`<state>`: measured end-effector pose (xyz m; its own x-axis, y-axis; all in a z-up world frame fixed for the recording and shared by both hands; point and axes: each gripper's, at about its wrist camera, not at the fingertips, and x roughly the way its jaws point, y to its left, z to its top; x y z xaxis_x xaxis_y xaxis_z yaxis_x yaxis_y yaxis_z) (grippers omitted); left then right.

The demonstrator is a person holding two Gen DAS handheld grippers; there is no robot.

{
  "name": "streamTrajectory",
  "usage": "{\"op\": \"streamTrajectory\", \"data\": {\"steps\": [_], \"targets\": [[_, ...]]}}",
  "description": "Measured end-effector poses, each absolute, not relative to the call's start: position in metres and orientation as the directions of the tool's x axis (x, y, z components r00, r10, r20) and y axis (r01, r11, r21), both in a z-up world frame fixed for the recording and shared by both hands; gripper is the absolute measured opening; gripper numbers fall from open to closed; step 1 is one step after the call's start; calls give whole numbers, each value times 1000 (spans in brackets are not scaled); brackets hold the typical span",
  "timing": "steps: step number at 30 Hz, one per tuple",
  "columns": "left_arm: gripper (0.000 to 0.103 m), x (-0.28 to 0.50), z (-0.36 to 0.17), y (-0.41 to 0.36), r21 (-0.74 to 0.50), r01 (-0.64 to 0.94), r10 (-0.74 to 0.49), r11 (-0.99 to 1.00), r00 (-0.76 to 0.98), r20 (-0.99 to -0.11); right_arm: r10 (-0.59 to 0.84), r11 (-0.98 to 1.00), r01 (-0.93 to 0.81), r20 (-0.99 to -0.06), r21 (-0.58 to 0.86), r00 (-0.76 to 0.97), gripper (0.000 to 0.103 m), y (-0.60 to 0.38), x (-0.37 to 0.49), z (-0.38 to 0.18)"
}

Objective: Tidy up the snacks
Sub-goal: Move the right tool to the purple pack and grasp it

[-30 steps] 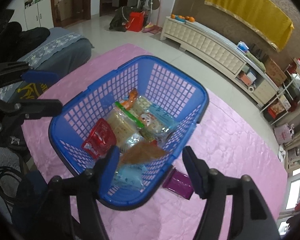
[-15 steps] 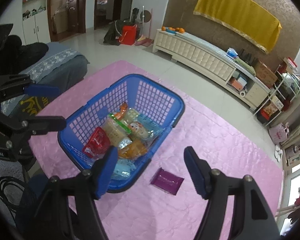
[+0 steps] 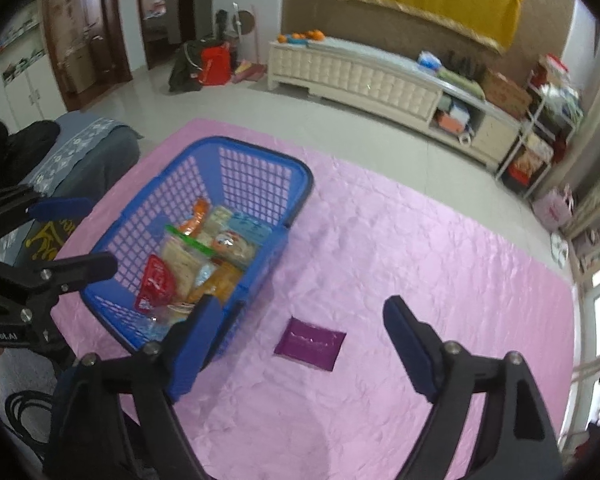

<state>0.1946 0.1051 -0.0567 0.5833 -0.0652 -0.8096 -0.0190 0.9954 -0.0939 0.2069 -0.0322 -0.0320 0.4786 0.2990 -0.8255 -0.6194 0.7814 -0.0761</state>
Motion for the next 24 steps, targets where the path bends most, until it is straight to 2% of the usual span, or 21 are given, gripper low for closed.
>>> {"op": "streamTrajectory", "data": {"steps": [2, 13, 24], "targets": [[70, 202, -63, 105, -101, -40, -61, 994, 561, -826, 274, 798, -599, -846, -65, 458, 91, -36, 215, -40], [70, 226, -103, 100, -83, -79, -36, 993, 469, -883, 237, 860, -510, -907, 30, 347, 93, -59, 252, -85], [70, 240, -125, 106, -95, -91, -46, 991, 437, -898, 213, 882, -457, -962, 113, 172, 93, -66, 282, -162]]}}
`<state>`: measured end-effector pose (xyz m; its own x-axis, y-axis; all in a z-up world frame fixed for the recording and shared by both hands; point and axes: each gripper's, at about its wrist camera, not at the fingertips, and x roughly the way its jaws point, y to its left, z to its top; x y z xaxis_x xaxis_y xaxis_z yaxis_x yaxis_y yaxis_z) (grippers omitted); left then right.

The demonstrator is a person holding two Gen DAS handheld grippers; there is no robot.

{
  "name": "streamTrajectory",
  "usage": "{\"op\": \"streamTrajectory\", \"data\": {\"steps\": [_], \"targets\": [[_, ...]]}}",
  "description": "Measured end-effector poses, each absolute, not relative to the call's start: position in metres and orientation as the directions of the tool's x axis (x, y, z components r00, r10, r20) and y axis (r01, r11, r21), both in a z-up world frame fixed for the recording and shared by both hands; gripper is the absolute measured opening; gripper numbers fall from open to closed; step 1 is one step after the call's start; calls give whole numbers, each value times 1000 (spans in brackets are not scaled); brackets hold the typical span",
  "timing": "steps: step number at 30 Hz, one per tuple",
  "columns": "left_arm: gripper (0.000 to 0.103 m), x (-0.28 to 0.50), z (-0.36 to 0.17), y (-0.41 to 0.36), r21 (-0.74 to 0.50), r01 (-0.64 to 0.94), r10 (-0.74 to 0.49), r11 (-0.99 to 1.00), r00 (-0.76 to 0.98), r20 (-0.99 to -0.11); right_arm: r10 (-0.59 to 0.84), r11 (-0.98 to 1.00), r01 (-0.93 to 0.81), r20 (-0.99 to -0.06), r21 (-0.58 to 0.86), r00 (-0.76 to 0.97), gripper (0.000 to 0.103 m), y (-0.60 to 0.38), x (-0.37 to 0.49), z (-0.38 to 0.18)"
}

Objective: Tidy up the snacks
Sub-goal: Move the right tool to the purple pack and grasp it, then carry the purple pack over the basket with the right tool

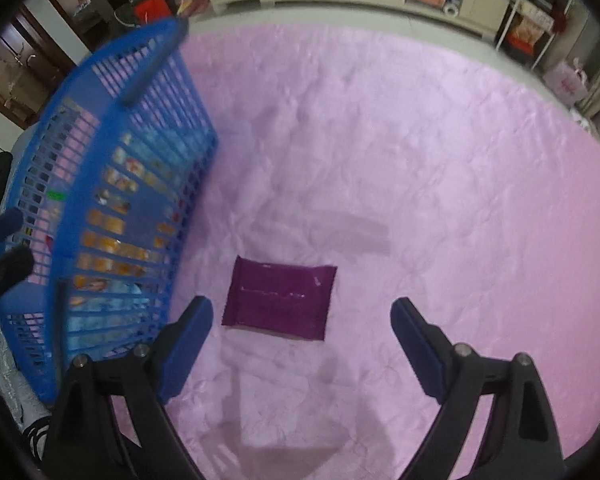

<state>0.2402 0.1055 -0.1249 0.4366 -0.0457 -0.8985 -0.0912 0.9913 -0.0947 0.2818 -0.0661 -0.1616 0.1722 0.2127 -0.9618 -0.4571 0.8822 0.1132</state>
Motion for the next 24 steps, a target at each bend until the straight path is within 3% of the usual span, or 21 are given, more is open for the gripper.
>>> {"op": "streamTrajectory", "data": {"steps": [12, 19, 21, 23, 24], "targets": [[70, 246, -129, 106, -85, -91, -38, 992, 431, -902, 229, 871, -466, -967, 153, 110, 93, -55, 285, -207], [70, 239, -131, 109, -77, -88, -30, 993, 437, -899, 216, 861, -497, -963, 109, 163, 93, -43, 270, -213], [70, 238, -131, 109, -86, -83, -41, 993, 438, -898, 186, 851, -521, -964, 60, 192, 88, -33, 262, -212], [70, 238, -132, 110, -97, -81, -52, 992, 441, -896, 147, 840, -543, -962, -2, 231, 72, -30, 255, -213], [70, 238, -132, 111, -105, -81, -59, 991, 443, -895, 147, 832, -555, -958, -14, 246, 69, -31, 251, -212]]}}
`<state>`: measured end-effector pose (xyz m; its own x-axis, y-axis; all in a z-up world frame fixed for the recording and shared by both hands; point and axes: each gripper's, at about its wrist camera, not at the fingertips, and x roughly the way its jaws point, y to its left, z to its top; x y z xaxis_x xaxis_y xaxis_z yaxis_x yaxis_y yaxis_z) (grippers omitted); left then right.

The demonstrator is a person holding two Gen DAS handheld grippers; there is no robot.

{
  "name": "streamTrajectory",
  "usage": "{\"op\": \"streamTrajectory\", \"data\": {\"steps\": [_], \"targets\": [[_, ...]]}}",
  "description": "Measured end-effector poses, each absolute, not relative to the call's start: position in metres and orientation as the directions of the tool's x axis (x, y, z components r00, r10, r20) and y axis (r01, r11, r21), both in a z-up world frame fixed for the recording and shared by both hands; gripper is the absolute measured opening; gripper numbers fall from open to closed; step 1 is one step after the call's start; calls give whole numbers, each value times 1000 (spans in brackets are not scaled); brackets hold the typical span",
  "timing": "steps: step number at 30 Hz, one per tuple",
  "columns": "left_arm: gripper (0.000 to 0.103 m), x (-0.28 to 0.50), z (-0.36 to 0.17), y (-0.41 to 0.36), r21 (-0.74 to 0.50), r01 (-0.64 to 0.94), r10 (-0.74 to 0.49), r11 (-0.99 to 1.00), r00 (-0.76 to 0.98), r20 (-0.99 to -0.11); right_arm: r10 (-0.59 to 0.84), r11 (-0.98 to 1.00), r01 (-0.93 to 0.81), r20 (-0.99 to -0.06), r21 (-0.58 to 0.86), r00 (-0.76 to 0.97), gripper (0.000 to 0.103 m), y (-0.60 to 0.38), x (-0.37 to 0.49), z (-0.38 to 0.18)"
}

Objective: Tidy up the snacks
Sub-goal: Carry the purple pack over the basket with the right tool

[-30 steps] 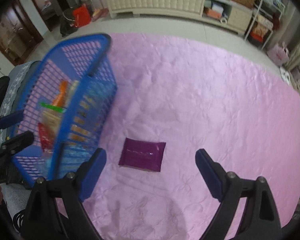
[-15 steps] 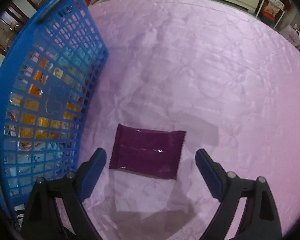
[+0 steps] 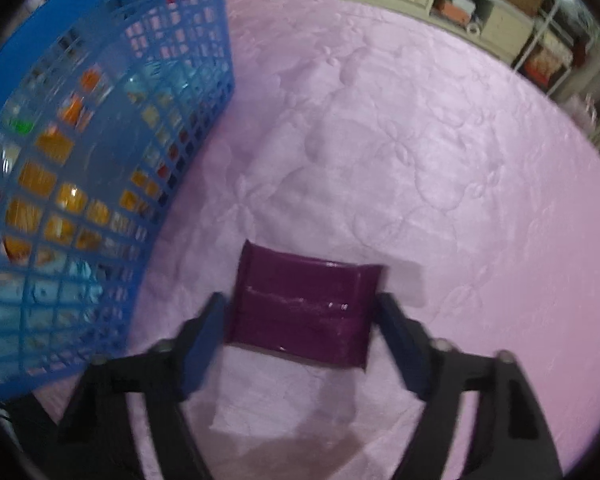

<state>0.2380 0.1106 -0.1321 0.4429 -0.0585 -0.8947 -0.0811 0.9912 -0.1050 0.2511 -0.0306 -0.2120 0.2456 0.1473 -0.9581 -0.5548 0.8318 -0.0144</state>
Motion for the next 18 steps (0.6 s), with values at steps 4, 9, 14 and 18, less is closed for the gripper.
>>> {"op": "streamTrajectory", "data": {"steps": [4, 9, 14, 18], "targets": [[70, 236, -130, 109, -117, -76, -70, 990, 457, -887, 169, 828, -560, -952, -2, 254, 58, -40, 242, -211], [70, 234, -127, 106, -122, -58, -81, 991, 471, -878, 203, 842, -538, -948, 41, 244, 57, -58, 246, -199], [70, 229, -115, 109, -134, -51, -90, 990, 511, -855, 221, 846, -531, -942, 56, 254, 57, -66, 250, -176], [70, 224, -109, 116, -150, -59, -98, 987, 520, -849, 256, 852, -519, -920, 71, 295, 57, -70, 249, -142]]}}
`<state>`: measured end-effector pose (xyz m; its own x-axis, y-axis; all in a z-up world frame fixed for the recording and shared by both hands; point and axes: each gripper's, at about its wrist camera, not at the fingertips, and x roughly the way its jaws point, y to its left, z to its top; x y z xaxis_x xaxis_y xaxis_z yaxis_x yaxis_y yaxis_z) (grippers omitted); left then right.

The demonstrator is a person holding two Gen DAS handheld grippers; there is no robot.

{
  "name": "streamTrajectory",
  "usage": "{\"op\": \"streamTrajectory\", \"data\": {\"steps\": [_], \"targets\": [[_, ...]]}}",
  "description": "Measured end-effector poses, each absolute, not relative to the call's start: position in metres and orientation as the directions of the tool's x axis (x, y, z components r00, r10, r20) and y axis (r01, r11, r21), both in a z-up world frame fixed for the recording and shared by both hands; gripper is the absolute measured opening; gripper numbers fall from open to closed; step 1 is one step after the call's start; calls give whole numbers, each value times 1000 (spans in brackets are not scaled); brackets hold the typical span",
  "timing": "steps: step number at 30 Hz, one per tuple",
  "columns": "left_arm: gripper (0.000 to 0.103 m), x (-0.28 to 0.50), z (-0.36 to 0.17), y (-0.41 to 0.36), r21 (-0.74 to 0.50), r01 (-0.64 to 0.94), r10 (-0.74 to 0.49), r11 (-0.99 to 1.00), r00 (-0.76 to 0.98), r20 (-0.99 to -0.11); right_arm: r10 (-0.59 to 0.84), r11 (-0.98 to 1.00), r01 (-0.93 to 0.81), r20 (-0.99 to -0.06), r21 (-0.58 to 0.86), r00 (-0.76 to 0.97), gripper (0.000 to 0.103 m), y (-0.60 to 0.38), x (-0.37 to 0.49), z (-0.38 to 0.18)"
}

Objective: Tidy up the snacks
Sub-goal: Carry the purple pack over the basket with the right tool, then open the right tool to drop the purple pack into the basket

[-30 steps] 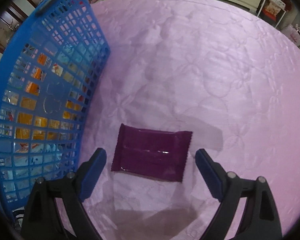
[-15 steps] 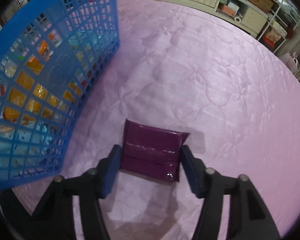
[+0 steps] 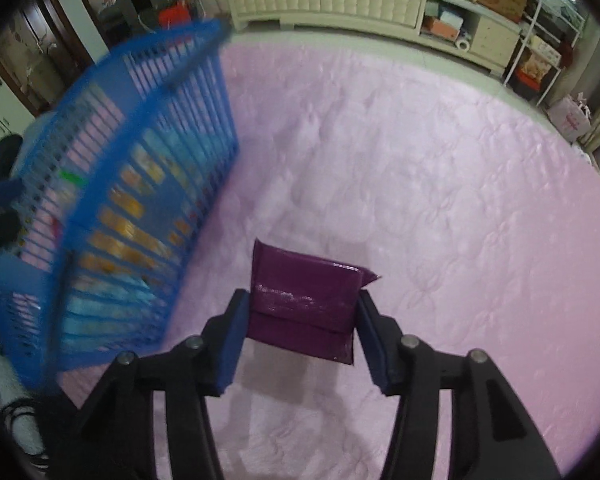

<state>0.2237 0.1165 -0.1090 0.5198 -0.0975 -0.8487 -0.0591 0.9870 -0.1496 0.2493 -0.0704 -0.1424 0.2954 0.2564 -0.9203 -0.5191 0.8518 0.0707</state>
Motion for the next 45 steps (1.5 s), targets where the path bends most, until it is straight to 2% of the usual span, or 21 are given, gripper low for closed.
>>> {"op": "streamTrajectory", "data": {"steps": [5, 7, 8, 9, 10, 12, 13, 26, 45], "targets": [[70, 207, -88, 121, -105, -38, -61, 994, 604, -794, 303, 840, -538, -888, 78, 346, 57, -66, 238, -102], [78, 201, -80, 124, -113, -29, -71, 993, 621, -781, 315, 833, -548, -876, 71, 365, 57, -51, 230, -89], [86, 199, -77, 127, -116, -27, -74, 993, 627, -776, 325, 831, -552, -869, 74, 373, 57, -46, 230, -83], [86, 197, -75, 129, -115, -27, -72, 993, 632, -772, 337, 827, -557, -862, 78, 380, 57, -43, 225, -76], [87, 195, -74, 131, -103, -24, -64, 994, 637, -768, 346, 824, -561, -856, 81, 385, 57, -39, 224, -70], [101, 191, -70, 132, -53, -19, -28, 998, 648, -761, 364, 815, -574, -843, 82, 396, 57, -31, 221, -58], [103, 188, -69, 134, -39, -24, -14, 999, 652, -758, 369, 809, -582, -840, 80, 398, 57, -29, 219, -55], [103, 176, -72, 175, -58, -80, 8, 995, 651, -759, 394, 755, -654, -833, 52, 388, 57, 25, 210, -40], [103, 190, -89, 199, -118, -97, -30, 988, 634, -773, 331, 738, -674, -863, -15, 382, 58, 73, 231, -67]]}}
